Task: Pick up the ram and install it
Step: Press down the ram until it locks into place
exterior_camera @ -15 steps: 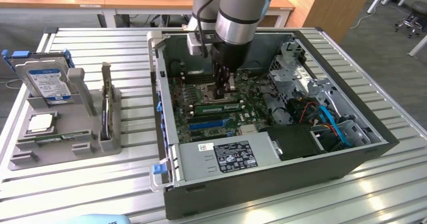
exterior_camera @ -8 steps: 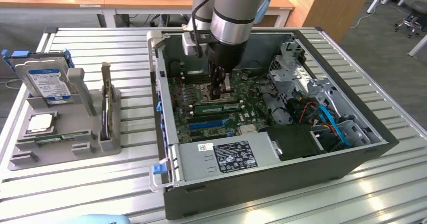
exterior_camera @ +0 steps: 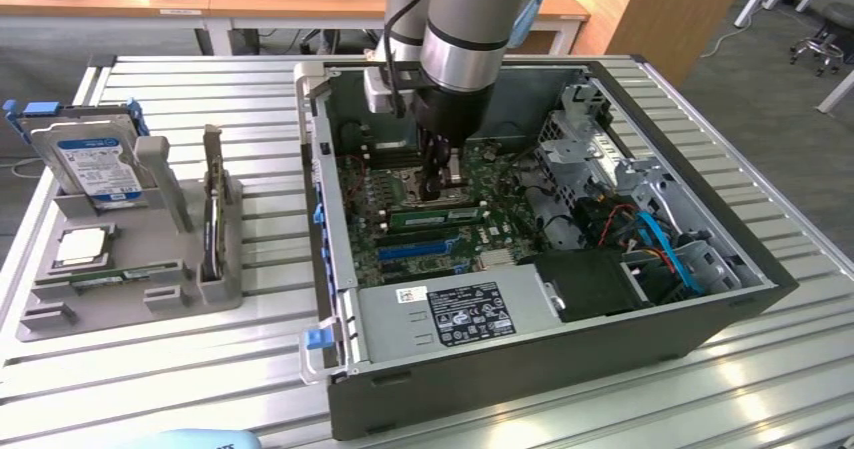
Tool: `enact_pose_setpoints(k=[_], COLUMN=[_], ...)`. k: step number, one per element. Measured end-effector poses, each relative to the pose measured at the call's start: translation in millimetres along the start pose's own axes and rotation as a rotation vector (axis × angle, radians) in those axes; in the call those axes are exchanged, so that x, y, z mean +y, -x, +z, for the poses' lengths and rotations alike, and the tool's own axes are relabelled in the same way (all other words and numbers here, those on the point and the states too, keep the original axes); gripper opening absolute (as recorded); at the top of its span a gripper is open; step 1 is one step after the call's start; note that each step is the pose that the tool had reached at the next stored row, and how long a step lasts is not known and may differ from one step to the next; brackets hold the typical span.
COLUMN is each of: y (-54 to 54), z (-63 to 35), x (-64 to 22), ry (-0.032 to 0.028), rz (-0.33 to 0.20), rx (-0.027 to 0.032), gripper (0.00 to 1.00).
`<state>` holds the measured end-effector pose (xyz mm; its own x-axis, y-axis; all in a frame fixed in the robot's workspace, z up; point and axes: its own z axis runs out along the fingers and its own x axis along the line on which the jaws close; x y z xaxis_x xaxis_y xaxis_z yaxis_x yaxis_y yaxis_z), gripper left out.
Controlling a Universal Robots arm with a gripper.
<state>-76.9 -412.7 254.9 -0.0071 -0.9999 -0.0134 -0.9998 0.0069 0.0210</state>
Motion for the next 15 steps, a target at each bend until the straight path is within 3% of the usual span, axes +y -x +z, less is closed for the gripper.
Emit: enact_pose_setpoints(k=[15], y=[-0.2], z=[8.3], x=[-0.1], ry=[0.0002], rz=[0.000], rx=[0.0012], gripper=[0.10])
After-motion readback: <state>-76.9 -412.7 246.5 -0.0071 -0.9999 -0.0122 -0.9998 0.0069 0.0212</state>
